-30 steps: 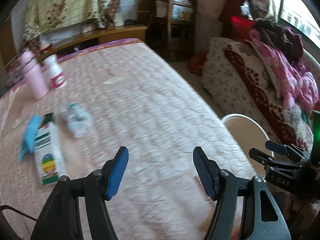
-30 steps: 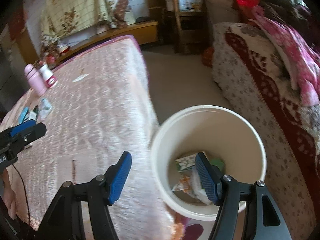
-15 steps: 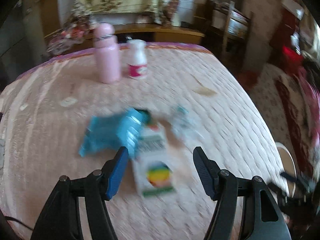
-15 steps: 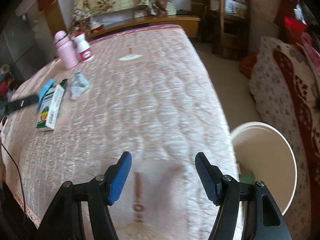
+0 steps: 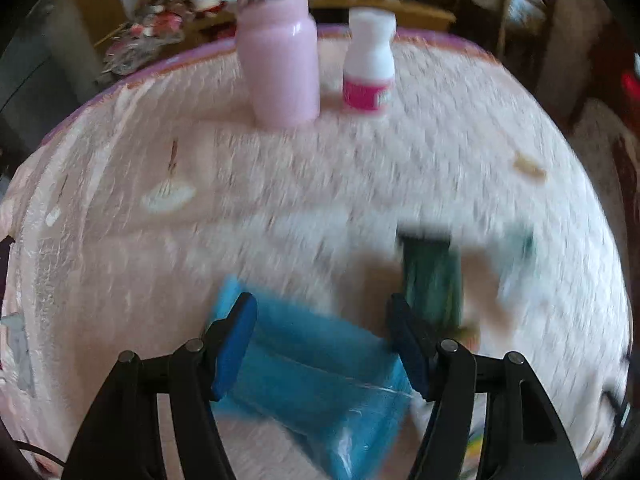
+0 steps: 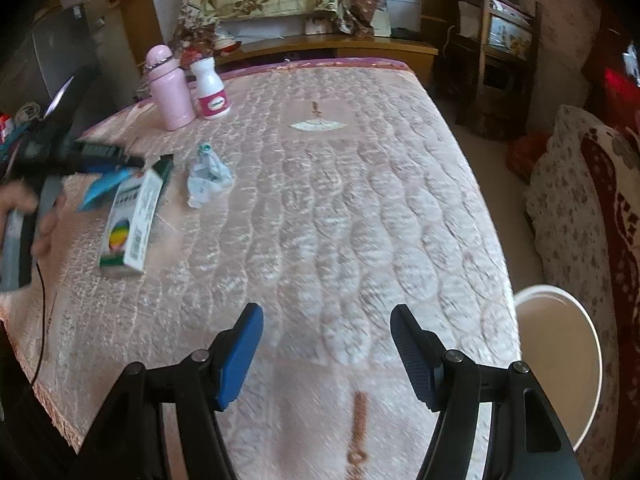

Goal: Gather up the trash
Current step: 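Return both tools to the pile and approach the blue packet and plastic bag, then grasp the clear plastic bag with the right tool while the left tool grasps the blue packet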

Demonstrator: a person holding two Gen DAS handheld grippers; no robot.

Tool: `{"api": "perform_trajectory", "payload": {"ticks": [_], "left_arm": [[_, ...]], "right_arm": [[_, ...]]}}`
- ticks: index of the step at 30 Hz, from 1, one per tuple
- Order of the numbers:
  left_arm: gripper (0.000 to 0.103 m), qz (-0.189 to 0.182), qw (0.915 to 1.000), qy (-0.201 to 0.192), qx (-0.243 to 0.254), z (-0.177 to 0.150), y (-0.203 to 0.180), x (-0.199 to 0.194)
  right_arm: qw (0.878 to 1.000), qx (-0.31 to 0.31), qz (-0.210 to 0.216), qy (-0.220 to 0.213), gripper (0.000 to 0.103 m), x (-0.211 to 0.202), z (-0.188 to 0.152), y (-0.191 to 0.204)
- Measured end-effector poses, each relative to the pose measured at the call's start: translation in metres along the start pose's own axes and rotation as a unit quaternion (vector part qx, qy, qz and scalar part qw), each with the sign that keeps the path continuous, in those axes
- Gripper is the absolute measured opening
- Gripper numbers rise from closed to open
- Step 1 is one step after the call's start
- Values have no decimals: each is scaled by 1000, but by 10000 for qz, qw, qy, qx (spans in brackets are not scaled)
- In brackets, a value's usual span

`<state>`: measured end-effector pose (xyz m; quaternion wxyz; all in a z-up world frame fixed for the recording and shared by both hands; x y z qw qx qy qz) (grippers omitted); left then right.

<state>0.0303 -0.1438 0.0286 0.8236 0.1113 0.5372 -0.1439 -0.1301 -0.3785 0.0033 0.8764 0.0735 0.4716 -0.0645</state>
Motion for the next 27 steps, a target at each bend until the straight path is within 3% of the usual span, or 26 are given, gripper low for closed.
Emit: {"api": "perform_trajectory", "payload": {"ticks": [4,7,11,16,18,21,24,27], "left_arm": [[68,-161,9992,248,279,-54,26,-11],[68,-253,9992,211,235,-81,42,-23],[68,-633,9971,-56,-417,-103,69,-50],[74,-591,9903,-227,-1238,-126,86,-65],[74,-483,9846,-265,-1658,-133,93,-63],[77,-476,9696,-310,-2380,-141,106,-55],[83,-420,9624,-403,-2653,-141,106,-48],[84,-342,9671,-519,-2468,-129,97,-43]], "right_arm": [[9998,-110,152,44,71,13,12,14],[9994,-186,302,44,71,22,22,28],[9982,-286,534,-35,73,37,42,50],[9956,-496,799,-49,75,69,73,75],[9949,-606,806,-20,75,82,84,83],[9943,-675,825,-34,75,97,97,92],[9943,-676,826,-6,75,109,107,98],[9939,-673,876,-26,75,114,112,103]]}}
Point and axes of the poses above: each gripper's, at about its wrist camera, not at the fingertips, and x roughly the way its jaws point, y to its left, z to its top, the point moved 1 cm from there along x, roughly the way its jaws point
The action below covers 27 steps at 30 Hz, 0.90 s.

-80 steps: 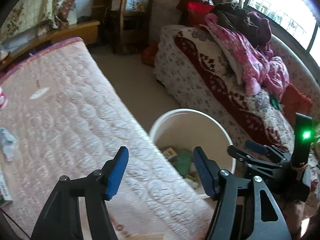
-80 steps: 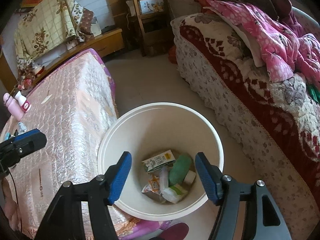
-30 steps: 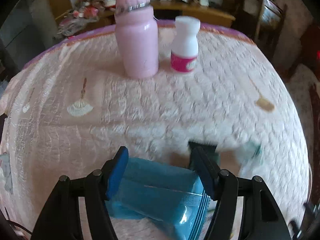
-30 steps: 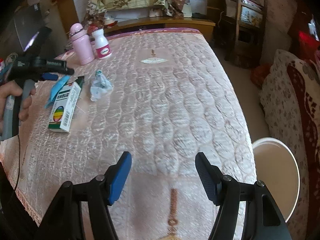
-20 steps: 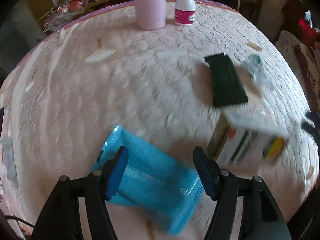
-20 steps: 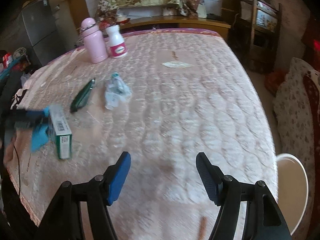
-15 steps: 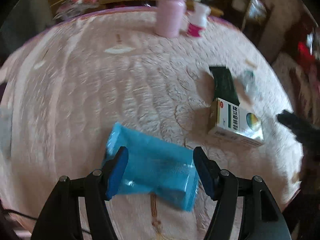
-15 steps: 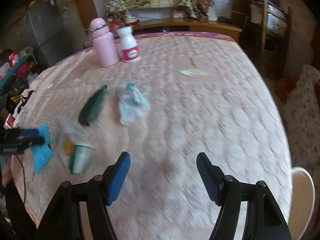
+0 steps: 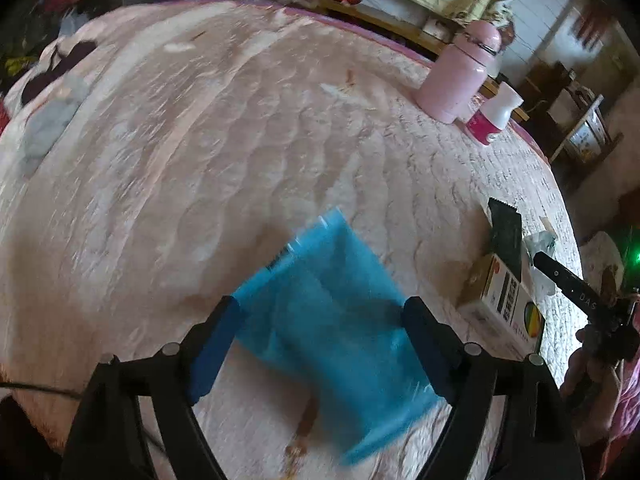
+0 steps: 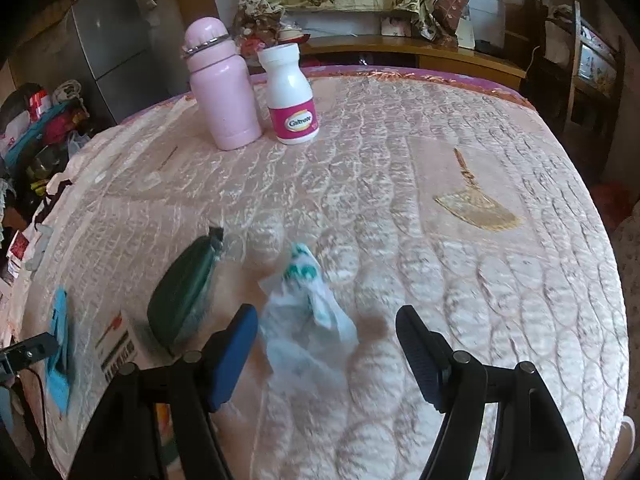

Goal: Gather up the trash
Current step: 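Grasp the clear plastic bag with the right tool while the left tool grasps the blue packet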

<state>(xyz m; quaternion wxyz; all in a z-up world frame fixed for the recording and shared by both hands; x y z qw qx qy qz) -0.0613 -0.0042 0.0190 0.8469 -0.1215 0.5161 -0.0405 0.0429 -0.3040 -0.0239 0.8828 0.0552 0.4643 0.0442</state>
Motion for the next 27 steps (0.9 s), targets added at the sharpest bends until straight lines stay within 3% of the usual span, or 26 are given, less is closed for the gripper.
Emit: {"api": "perform_trajectory", "payload": {"ticks": [5,8,11,19,23,24,25,26,27], "left_arm": [[84,-25,9978,234,617,13,-26,18],[85,-295,9971,210,667,12,-24,1],[85,-283,9969,187,714,6,-15,-16],[85,265,9958,129,868,-27,-8,-16],[85,339,9943,220,984,-41,-12,-4],[80,378,9928,147,1129,-43,-16,-2],[72,405,9913,85,1247,-44,-19,-2],[55,435,9899,1,1350,-44,-22,-3],[54,357,9898,47,1376,-42,-23,-2]], "right_arm": [[9999,-106,-71,58,75,12,4,5],[9999,-121,-41,60,75,11,1,5],[10000,-68,54,14,75,9,-1,5],[9998,-204,26,-31,75,11,-5,13],[9997,-222,6,-70,75,11,-4,12],[9997,-240,-1,-104,73,10,-5,12],[9995,-263,3,-145,50,9,-5,12],[9994,-299,67,-163,35,7,-8,12],[9993,-320,84,-161,33,4,-10,12]]}}
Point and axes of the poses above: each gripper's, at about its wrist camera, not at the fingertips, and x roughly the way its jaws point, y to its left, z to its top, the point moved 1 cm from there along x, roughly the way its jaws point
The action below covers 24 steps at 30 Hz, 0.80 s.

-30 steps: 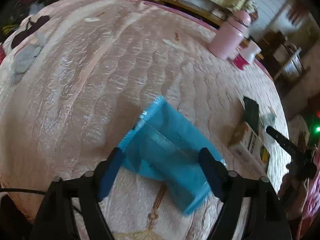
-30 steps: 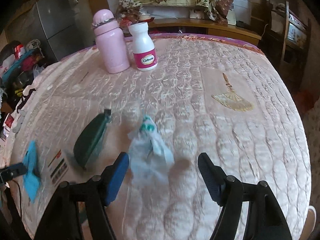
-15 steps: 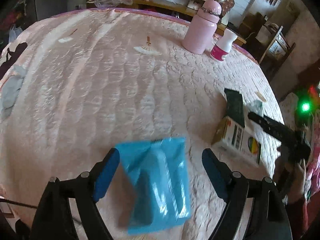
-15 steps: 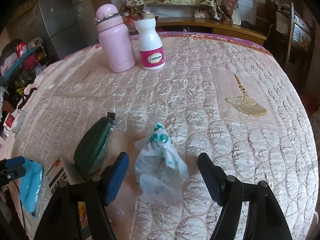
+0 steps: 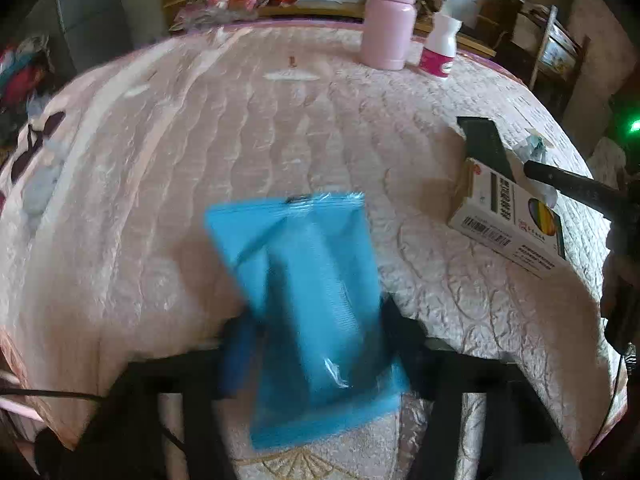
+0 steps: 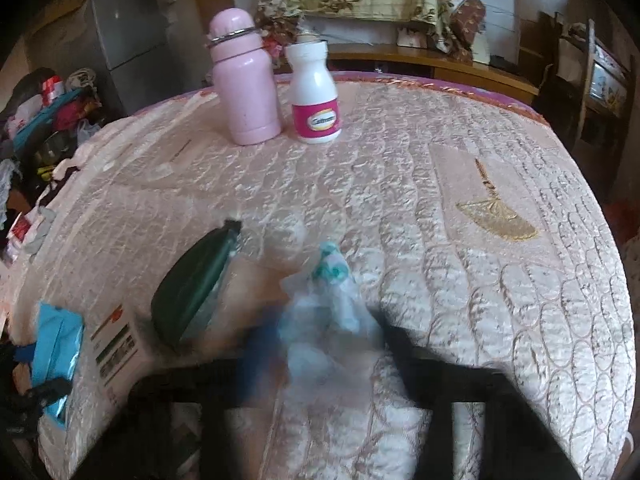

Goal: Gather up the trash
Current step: 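Grasp the clear plastic bag with the right tool while the left tool grasps the blue packet, then carry the plastic bag and blue packet over the white bucket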

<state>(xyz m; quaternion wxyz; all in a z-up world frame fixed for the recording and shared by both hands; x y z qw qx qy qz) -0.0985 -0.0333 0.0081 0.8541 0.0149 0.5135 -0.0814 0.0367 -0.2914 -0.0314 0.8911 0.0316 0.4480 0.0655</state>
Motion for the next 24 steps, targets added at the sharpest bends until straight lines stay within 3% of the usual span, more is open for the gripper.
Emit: {"api": "perform_trajectory", "payload": {"ticks": [2,9,18,24], "left_arm": [[50,-318,9994,73,-65,3,1,-2],[50,-633,9975,-321,-44,18,-15,-39],[50,-958,9913,-577,693,24,-101,-61],[50,-1207,9822,-649,1281,19,-167,-68]], "right_arm": [[9999,-44,64,-109,30,-11,-6,0],[9988,137,246,-389,29,-69,-35,-9],[9978,371,-50,-549,29,-143,-87,-33],[9948,719,-402,-606,29,-177,-117,-63]]}}
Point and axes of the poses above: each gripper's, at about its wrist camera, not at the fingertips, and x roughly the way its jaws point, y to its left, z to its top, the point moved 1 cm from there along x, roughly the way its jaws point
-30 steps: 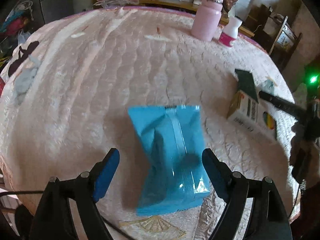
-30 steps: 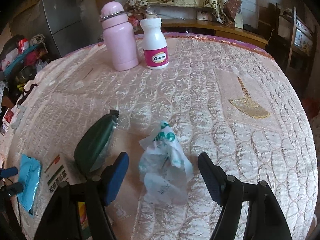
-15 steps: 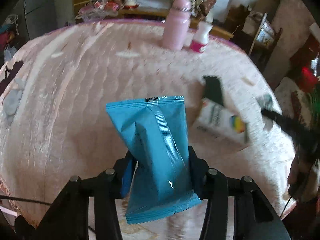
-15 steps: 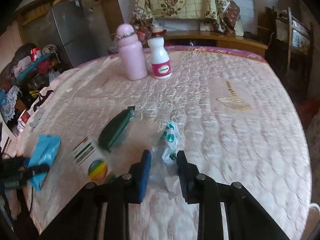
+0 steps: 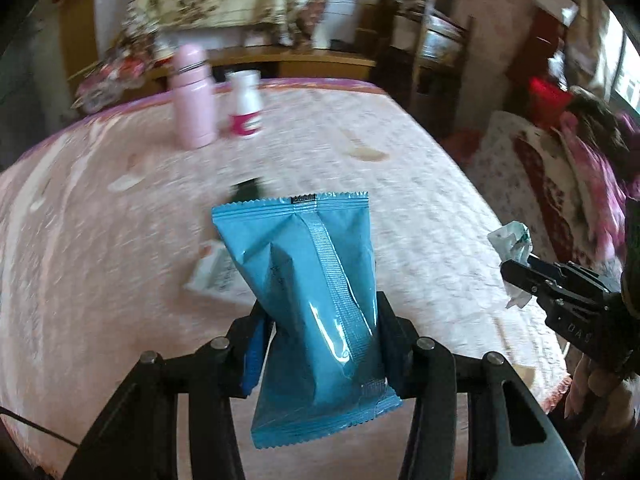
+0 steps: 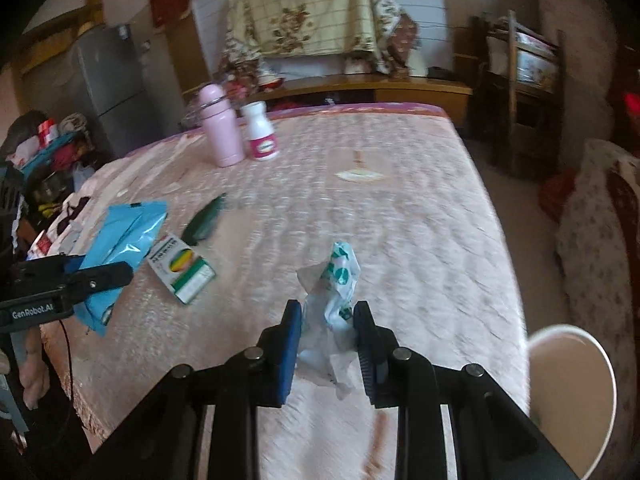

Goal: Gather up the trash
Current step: 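Carry the plastic bag and blue packet over the white bucket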

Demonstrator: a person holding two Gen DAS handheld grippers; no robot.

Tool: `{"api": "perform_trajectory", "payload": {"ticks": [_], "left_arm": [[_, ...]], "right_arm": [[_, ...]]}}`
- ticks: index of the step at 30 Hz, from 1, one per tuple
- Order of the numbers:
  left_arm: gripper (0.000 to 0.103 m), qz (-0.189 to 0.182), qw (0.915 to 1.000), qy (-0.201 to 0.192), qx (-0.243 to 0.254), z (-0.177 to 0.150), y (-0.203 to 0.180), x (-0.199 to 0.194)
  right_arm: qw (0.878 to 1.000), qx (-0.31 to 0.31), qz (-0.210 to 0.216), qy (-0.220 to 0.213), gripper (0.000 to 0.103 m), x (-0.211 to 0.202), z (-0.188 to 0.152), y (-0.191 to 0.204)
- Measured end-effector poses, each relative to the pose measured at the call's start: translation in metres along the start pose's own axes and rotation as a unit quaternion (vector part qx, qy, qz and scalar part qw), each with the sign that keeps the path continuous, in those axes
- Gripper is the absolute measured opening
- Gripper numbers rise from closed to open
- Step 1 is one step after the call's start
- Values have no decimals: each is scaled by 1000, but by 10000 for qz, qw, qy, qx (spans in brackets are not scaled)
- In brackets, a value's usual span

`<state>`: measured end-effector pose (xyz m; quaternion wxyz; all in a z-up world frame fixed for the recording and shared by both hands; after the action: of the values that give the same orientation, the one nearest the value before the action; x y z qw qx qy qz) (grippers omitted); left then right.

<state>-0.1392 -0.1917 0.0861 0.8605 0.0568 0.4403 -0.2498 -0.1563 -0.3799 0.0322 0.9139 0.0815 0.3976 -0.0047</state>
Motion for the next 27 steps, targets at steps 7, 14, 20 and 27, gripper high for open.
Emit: {"api": "perform_trajectory", "payload": {"ticks": [7,14,20,27], "left_arm": [[50,-372,9982,4,469,11,-66,15],[50,-712,9938,-28,848,19,-123,26],[50,-1036,9883,14,1121,22,-168,37],[50,-1453,9803,114,1332,22,-214,48]], "right_arm": [[9979,456,-444,-110,29,-32,-17,-45],[9906,973,-931,-245,29,-63,-39,-93],[9818,1296,-1356,-281,29,-87,-55,-127],[9704,1667,-1730,-258,29,-104,-70,-162]]}}
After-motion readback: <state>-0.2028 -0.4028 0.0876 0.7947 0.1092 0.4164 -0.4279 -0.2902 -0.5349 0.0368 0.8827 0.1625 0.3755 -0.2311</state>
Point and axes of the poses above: each gripper's, at about its wrist camera, not at the fingertips, and x roughly the way its jaws point, y to its left, z to its top, the point moved 1 cm from there along x, roughly the way its jaws point
